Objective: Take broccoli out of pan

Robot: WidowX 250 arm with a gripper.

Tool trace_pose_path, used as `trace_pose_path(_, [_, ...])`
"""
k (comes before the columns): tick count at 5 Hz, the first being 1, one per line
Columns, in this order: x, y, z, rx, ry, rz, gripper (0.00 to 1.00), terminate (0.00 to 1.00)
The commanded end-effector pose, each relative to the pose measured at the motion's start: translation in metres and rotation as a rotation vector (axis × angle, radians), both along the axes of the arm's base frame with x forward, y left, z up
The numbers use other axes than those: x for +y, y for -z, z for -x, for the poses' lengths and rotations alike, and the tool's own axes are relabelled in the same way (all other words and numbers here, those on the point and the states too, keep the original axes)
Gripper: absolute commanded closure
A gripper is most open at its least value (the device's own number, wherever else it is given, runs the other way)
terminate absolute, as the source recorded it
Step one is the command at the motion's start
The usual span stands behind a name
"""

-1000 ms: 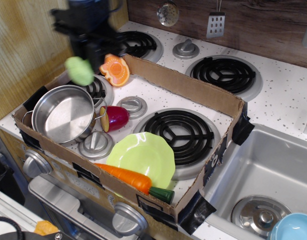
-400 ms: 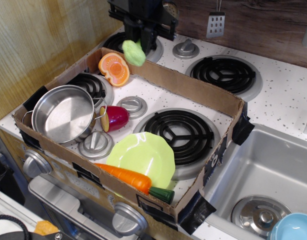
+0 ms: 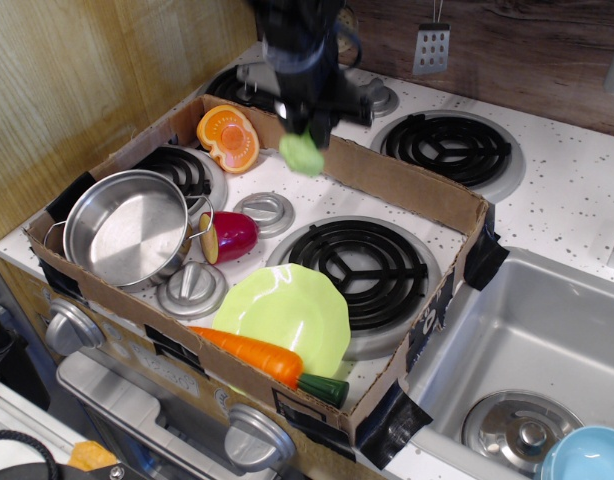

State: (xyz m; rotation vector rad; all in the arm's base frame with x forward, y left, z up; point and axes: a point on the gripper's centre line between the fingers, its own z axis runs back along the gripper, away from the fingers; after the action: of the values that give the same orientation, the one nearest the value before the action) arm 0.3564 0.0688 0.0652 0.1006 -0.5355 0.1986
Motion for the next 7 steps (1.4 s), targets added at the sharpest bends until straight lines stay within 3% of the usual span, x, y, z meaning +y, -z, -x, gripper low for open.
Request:
trace_pose_path(1, [0.000, -0.003, -0.006, -0.150, -0.055, 0.044, 1.00, 0.00])
trace_pose_path(2, [0.001, -0.005, -0.013, -0.156, -0.034, 0.045, 1.00, 0.00])
trace_pose_path(3, [0.001, -0.006, -0.012, -0.174, -0.002, 0.037, 0.00, 0.00])
trace_pose_path(4, [0.002, -0.007, -0.012, -0.123, 0.029, 0.025, 0.00, 0.00])
trace_pose_path(5, [0.004, -0.019, -0.008, -0.060, 0.093, -0.039, 0.00, 0.00])
trace_pose_path(7, [0.014, -0.056, 0.004, -0.016, 0.084, -0.093, 0.00, 0.00])
